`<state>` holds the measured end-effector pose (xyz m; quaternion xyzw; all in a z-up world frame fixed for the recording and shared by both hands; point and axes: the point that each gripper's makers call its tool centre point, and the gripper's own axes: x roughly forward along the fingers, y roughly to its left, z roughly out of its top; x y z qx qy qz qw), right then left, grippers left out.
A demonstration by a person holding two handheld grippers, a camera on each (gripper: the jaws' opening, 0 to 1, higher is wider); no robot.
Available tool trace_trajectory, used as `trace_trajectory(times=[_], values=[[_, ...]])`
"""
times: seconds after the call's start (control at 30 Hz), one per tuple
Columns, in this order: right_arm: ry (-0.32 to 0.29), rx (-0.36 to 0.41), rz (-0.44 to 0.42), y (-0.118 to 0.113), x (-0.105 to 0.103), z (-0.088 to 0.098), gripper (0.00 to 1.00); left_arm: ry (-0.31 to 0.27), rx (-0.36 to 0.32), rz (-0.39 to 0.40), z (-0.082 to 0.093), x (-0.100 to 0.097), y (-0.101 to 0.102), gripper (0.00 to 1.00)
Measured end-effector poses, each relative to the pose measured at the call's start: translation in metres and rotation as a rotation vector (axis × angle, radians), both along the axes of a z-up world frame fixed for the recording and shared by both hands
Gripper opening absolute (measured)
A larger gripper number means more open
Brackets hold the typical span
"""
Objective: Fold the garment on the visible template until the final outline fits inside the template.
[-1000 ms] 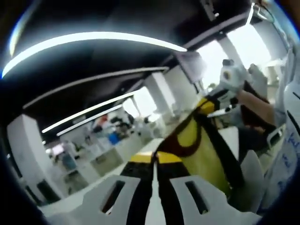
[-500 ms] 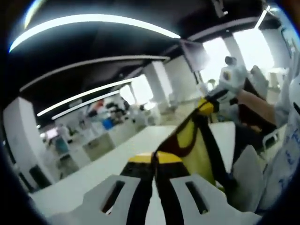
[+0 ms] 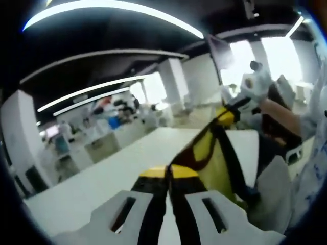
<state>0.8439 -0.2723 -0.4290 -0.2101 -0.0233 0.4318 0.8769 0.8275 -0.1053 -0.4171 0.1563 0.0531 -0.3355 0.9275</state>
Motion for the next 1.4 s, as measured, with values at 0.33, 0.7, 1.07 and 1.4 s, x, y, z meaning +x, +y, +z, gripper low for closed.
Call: trace_trajectory(times=[0.33, 0.7, 1.07, 1.4], values=[[0.056, -0.026, -0.005, 0.004, 0.035, -0.025, 0.02, 0.059, -0.002, 0.005, -0.024, 0.036, 0.004, 0.00], [0.122, -0.043, -0.013, 0.012, 0.070, -0.053, 0.02, 0.140, -0.007, 0.017, -0.059, 0.075, 0.010, 0.00], [0.188, -0.049, -0.032, 0.016, 0.113, -0.089, 0.02, 0.196, 0.014, 0.044, -0.099, 0.122, 0.015, 0.00], [0.246, -0.035, -0.052, 0.021, 0.148, -0.122, 0.02, 0.247, 0.030, 0.080, -0.138, 0.156, 0.022, 0.00]])
